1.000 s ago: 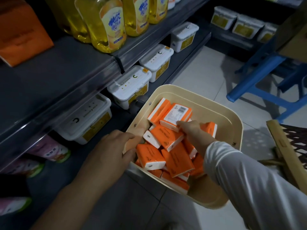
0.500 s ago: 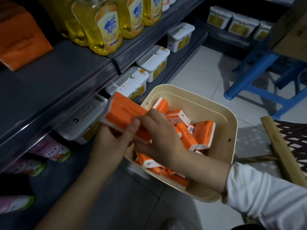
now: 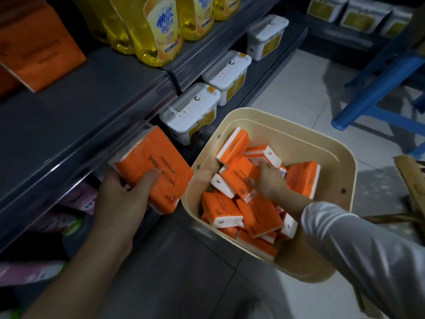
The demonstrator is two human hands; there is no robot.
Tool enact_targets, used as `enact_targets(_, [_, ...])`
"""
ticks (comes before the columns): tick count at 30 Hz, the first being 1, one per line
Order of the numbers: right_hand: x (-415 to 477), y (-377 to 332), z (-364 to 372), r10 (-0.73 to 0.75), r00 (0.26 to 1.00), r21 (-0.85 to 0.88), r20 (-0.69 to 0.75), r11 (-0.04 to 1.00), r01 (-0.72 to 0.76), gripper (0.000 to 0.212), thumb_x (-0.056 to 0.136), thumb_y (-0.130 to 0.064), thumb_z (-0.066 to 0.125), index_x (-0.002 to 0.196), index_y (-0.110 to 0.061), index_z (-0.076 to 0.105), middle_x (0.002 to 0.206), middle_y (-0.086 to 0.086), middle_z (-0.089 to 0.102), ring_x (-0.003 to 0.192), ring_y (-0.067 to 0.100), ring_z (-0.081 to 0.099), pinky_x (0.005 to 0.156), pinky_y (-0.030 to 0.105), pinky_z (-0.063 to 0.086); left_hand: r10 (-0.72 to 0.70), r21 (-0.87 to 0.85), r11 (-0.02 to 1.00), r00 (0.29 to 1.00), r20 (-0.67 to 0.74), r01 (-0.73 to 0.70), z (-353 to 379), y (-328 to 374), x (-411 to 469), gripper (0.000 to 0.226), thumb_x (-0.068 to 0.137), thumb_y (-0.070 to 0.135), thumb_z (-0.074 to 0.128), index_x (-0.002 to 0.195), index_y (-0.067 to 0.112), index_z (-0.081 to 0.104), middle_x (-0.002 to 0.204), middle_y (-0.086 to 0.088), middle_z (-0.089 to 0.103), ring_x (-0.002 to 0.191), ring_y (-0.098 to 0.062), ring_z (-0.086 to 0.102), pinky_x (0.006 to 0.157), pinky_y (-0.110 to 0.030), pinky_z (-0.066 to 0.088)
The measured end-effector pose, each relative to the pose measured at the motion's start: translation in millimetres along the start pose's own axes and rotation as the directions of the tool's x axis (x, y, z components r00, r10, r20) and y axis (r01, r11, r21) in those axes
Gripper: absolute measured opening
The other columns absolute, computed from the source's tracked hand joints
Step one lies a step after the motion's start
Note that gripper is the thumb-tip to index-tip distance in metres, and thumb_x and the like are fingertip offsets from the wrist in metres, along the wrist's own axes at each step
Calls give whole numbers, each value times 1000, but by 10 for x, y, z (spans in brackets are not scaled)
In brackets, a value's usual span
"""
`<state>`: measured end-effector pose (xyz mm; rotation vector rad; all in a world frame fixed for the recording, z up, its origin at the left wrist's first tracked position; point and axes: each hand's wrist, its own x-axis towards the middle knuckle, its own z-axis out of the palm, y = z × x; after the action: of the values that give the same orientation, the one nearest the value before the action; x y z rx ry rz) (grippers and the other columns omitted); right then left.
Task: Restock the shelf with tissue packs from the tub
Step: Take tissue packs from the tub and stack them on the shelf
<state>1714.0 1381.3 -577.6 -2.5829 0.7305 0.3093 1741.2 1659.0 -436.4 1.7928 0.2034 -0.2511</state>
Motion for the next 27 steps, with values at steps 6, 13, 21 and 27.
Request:
enact_targets(6, [0,-83,59,53,998,-278,30,960,-43,64,85,-35,61,137,-8,36,138,15,30,130,33,29,102,45,33,-2,4,1000,999,43,2,-91,-24,-15,33,81,26,69,112,28,56,105,6,69,101,-19,65,92,-49,48])
enact_targets(13, [-391,-187,183,-158,978,-142,135,974,177,46,82,-20,62,121,-10,41,128,14,43,115,32,48,94,39,43,-1,8,1000,998,59,0,-176,120,-134,22,82,26,67,101,30,59,99,8,70,96,-13,65,91,-48,49])
enact_targets(21, [-635,-521,-475,110,982,795,151,578,-187,46,73,0,73,108,-11,46,96,10,61,86,33,63,79,53,53,6,-16,1000,999,43,-5,-394,267,-294,21,84,25,66,100,34,56,104,7,67,98,-16,63,93,-49,48])
enact_targets(27, [-1147,-1303,-1140,-226,871,900,436,85,-428,26,76,-18,63,102,-19,60,91,2,68,83,17,61,79,33,46,24,-143,989,998,-65,-33,-590,339,-454,43,77,36,63,115,37,43,114,4,62,103,-20,62,91,-54,48])
